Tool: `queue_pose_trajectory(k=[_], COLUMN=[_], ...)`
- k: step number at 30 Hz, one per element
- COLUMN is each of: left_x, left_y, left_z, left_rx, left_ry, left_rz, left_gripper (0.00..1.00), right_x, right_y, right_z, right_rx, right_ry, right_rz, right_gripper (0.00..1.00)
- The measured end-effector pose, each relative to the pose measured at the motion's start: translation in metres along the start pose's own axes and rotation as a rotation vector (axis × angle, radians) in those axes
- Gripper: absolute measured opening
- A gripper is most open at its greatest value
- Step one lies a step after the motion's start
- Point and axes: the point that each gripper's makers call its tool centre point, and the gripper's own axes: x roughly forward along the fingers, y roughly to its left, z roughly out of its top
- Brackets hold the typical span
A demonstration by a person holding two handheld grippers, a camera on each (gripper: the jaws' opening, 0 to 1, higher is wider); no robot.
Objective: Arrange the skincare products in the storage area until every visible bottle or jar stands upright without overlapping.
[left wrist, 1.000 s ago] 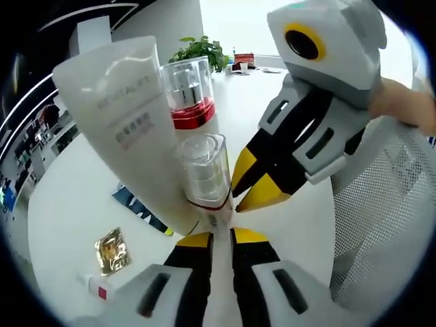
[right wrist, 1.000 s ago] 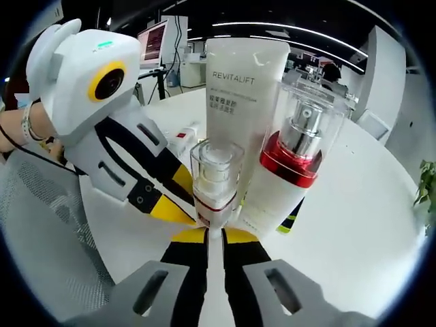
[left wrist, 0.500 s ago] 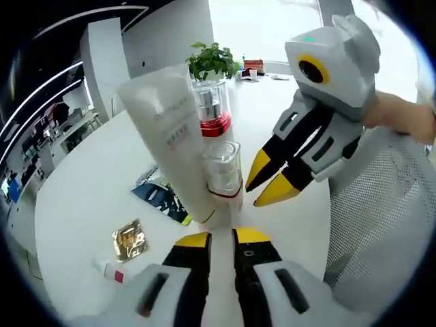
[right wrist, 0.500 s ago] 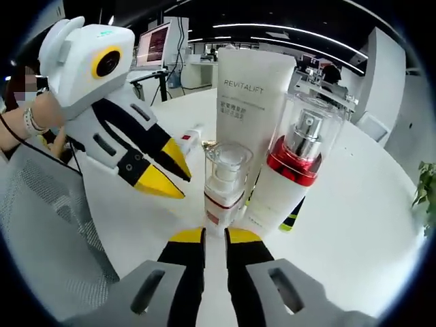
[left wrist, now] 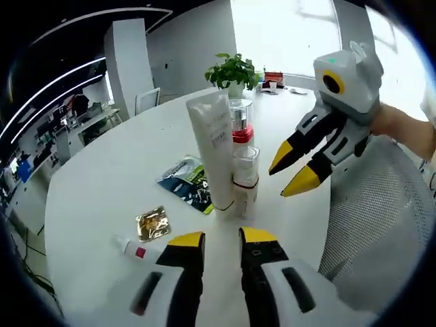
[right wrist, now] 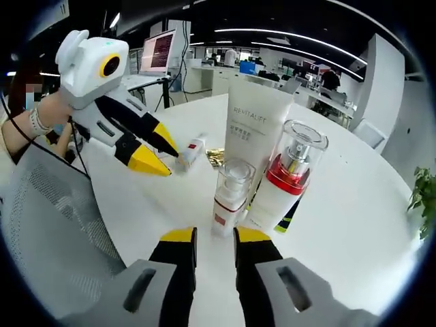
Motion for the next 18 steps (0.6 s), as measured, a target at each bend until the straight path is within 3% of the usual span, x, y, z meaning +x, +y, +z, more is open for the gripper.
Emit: queue_pose_trajectory(k=[6,12,18], left_x=[-0.019,-0.043,-0.061], left_y=[0.006,0.012,0.024], left_z=[-0.004,0.007,0.003], left_rx=[-0.021,-0.039,-0.050], left_ry=[0.003,-0.035,-0.019], left_rz=[0.029,0.041,0.082], left_gripper=[0.27,0.34,0.43], right_x=[-0.009,-0.021,-0.030], right_y=[0.000,0.001,0.001], right_z=[0.009,0.013,0.021], right_rx=[0.004,-0.003,0.003], right_ry=[-0.012,-0.006,-0.014], right_rz=[-0.010,-0.023,-0.037], right_gripper=[0.32,0.41,0.49])
